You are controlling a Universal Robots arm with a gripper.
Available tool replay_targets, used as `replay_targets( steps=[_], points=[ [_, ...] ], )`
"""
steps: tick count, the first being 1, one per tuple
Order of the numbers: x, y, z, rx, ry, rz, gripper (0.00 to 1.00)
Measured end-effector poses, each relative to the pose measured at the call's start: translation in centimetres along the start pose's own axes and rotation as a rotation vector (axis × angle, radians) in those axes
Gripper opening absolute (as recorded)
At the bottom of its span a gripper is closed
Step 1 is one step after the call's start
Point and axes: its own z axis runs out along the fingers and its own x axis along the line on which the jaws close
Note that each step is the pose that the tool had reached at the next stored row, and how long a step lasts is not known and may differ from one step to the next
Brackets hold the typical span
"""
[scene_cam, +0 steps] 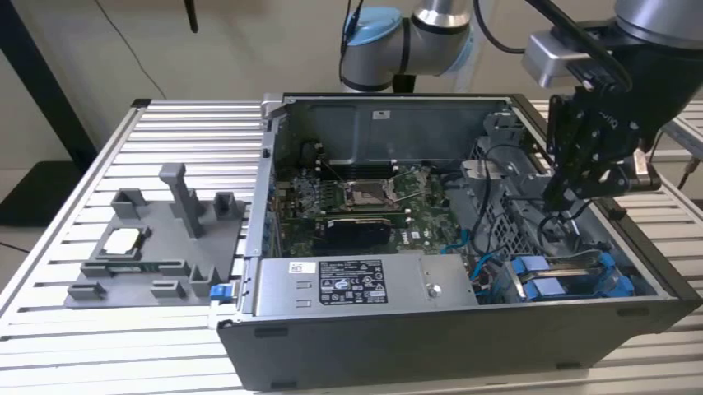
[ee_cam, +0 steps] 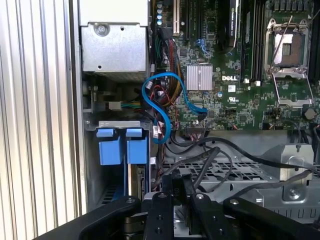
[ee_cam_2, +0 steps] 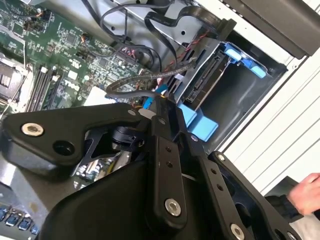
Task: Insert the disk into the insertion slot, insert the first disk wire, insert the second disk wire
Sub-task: 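Insert the first disk wire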
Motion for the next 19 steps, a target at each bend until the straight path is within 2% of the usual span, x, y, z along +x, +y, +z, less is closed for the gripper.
replay_targets(
  steps=[4,10,19],
  points=[
    [0.01,0.00,0.13,0.0001,0.0038,0.000,0.19],
    [0.02,-0.11,0.37,-0.0022,0.0177,-0.001,0.19],
    [0.04,-0.94,0.85,-0.0190,0.0386,-0.001,0.19]
  ],
)
